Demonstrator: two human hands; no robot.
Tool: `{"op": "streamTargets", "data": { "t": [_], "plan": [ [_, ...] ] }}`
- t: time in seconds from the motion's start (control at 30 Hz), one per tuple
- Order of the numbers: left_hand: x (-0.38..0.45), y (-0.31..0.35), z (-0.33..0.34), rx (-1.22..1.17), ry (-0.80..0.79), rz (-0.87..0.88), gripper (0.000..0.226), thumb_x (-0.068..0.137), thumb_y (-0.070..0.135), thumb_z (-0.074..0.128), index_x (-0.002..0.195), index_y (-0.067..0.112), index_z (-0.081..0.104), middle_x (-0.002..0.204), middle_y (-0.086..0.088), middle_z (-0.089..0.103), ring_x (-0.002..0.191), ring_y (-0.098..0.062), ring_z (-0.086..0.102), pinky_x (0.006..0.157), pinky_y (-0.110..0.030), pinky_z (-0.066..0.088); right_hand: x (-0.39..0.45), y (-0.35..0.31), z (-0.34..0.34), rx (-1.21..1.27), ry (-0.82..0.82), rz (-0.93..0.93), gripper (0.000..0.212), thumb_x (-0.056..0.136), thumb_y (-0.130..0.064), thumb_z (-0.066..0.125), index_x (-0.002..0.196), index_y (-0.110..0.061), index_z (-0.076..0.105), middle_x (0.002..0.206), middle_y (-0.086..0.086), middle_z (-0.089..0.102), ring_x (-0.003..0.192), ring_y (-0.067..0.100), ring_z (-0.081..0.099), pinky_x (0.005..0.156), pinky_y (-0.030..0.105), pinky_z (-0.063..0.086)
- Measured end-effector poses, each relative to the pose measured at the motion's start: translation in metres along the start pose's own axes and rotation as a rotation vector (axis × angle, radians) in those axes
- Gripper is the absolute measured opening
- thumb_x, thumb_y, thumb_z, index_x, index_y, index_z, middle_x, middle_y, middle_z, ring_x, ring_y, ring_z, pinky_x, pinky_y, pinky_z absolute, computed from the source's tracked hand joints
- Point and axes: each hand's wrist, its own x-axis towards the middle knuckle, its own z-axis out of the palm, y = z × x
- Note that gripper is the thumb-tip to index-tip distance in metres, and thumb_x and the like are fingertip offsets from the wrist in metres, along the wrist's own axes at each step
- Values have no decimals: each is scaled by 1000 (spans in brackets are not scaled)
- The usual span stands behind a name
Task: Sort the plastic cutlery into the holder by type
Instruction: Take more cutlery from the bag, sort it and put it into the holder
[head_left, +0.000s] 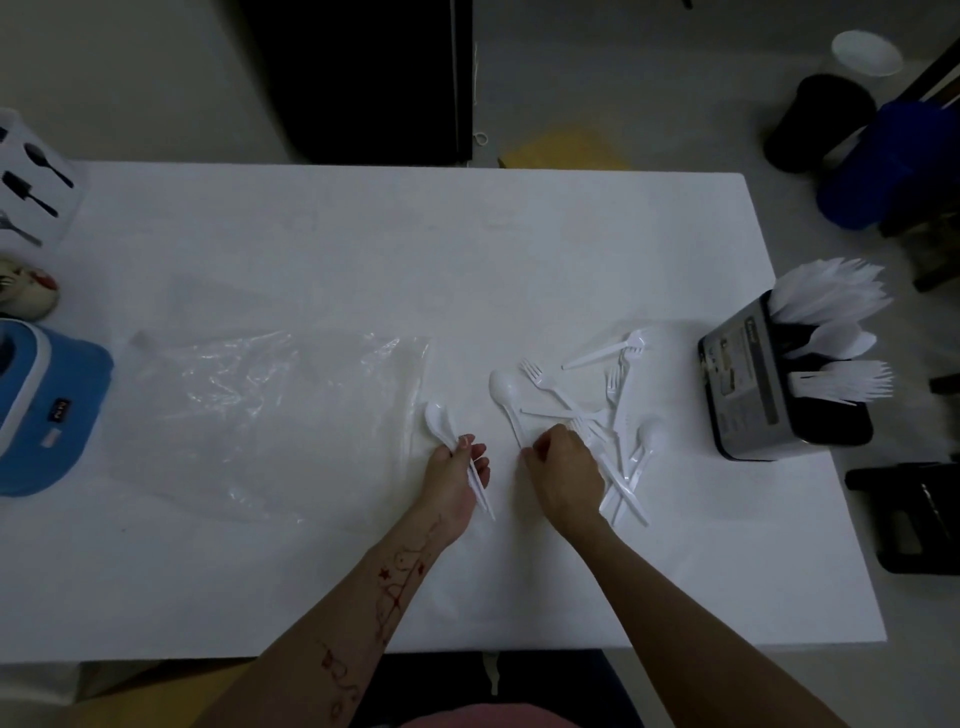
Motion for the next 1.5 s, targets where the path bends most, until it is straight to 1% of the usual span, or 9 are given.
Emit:
{"op": "streamTargets", "data": {
  "t": [0.3,0.6,0.7,0.8,1.0,1.13,1.3,1.37,1.5],
  "plan": [
    [-2,-1,2,87,-14,-8,21,103,18,35,110,6,51,97,-6,60,86,-21,58,92,-36,45,-2,7,-4,-9,21,-60,10,95,-22,55,91,-14,59,89,2,63,80,19,62,72,39,57],
    [7,-3,3,150,4,65,36,102,15,37,128,-7,48,131,-23,55,121,-36,53,96,-37,45,-21,7,-3,-58,32,-439,10,97,-22,56,94,-13,54,78,4,64,61,19,60,58,38,57],
    [8,1,0,182,-51,49,39,103,18,32,126,-6,52,127,-27,55,116,-39,55,81,-32,54,-27,7,-2,-96,80,-520,12,90,-14,68,88,-11,56,71,5,62,52,17,55,51,30,54],
    [3,5,7,182,4,57,40,102,14,37,133,-11,42,131,-34,50,123,-47,49,88,-42,50,-27,8,-1,-54,145,-490,17,86,-8,70,83,-10,54,66,4,60,48,17,53,45,31,53],
    [4,0,3,71,-6,18,39,103,17,36,132,-8,44,128,-26,55,113,-39,57,94,-47,46,-23,14,0,45,41,-659,6,91,-8,63,87,-6,59,80,10,64,64,23,59,57,38,57],
    [1,1,0,-57,-37,-22,31,104,19,32,112,-2,54,122,-20,54,95,-28,58,84,-44,46,-21,14,-5,126,-28,-745,22,95,-28,58,92,-8,67,88,5,68,72,16,61,64,25,53],
    [6,5,-1,-175,17,-23,18,102,12,39,116,4,45,99,-10,52,82,-21,53,91,-42,45,-16,8,-4,197,119,-365,21,97,-33,57,92,-14,64,87,-1,64,72,11,58,64,25,49],
    [6,6,-4,-163,13,-26,15,101,12,40,110,2,47,92,-8,52,79,-20,53,90,-41,47,-10,3,-2,70,81,-161,26,94,-40,61,96,-13,59,90,0,60,75,16,59,64,27,48],
    [10,4,-7,-69,13,-20,13,99,7,44,89,6,52,88,-8,52,78,-18,53,91,-38,47,-4,-6,-1,-55,-27,-11,21,90,-34,65,95,-14,58,95,1,62,81,19,61,68,30,50]
  ]
}}
